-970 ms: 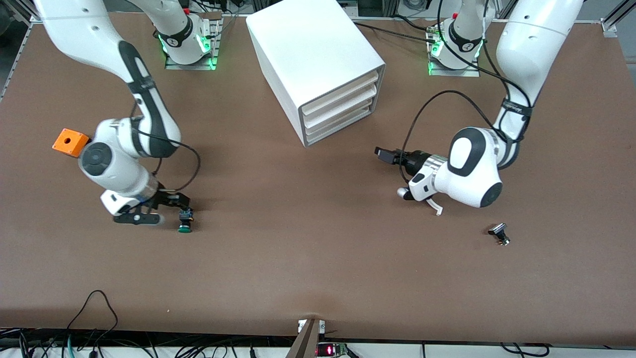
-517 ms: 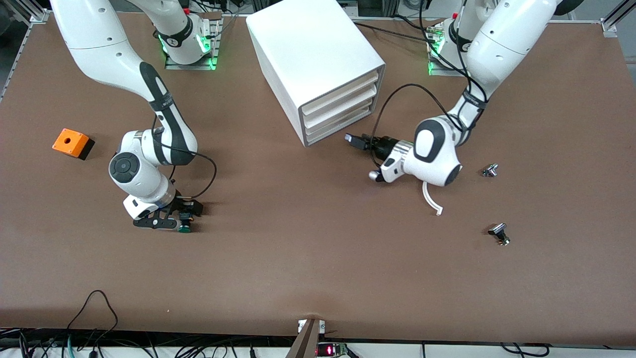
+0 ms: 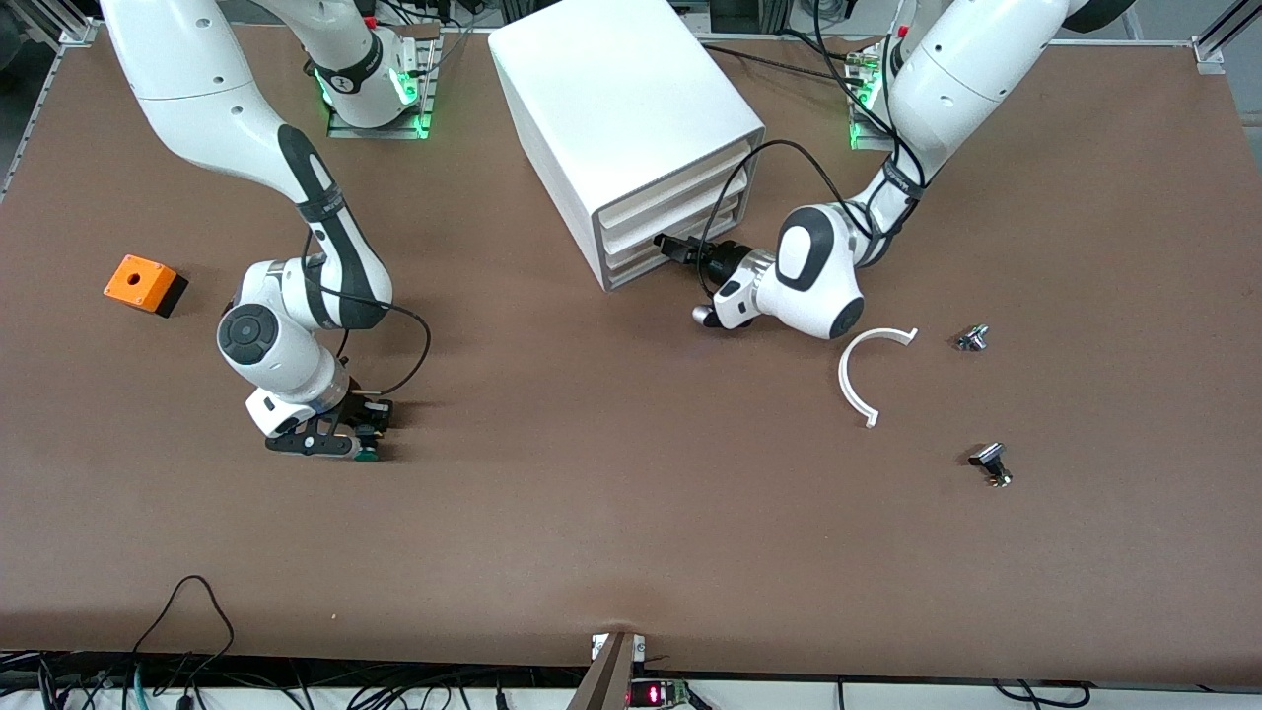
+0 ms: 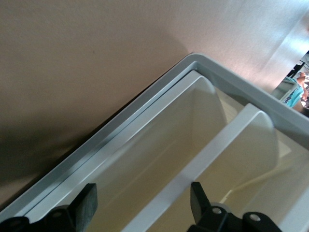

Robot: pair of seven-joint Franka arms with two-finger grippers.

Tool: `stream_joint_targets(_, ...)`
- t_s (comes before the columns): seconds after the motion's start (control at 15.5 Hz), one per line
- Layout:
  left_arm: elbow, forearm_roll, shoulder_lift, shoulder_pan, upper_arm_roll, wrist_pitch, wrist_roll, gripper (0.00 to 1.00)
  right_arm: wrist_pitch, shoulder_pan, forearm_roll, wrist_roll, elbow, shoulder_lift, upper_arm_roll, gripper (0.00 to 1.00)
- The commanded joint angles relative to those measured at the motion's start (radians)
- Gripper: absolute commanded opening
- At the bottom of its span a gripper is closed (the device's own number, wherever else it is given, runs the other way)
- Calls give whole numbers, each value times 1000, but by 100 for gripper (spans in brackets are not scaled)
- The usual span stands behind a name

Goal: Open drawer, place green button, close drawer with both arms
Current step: 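Pull the drawer open with the left gripper while the right gripper lifts the button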

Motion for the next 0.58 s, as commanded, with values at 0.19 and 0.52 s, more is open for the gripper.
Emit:
stream_joint_targets(0.19,-56,-32,-28,1,-35,56,53,42,-8,1,10,-13,29,-8,12,18)
stream_joint_targets(0.52,-47,-5,-40,24,-4,62,100,0,-43,1,-5,-19,62,-63,11,18)
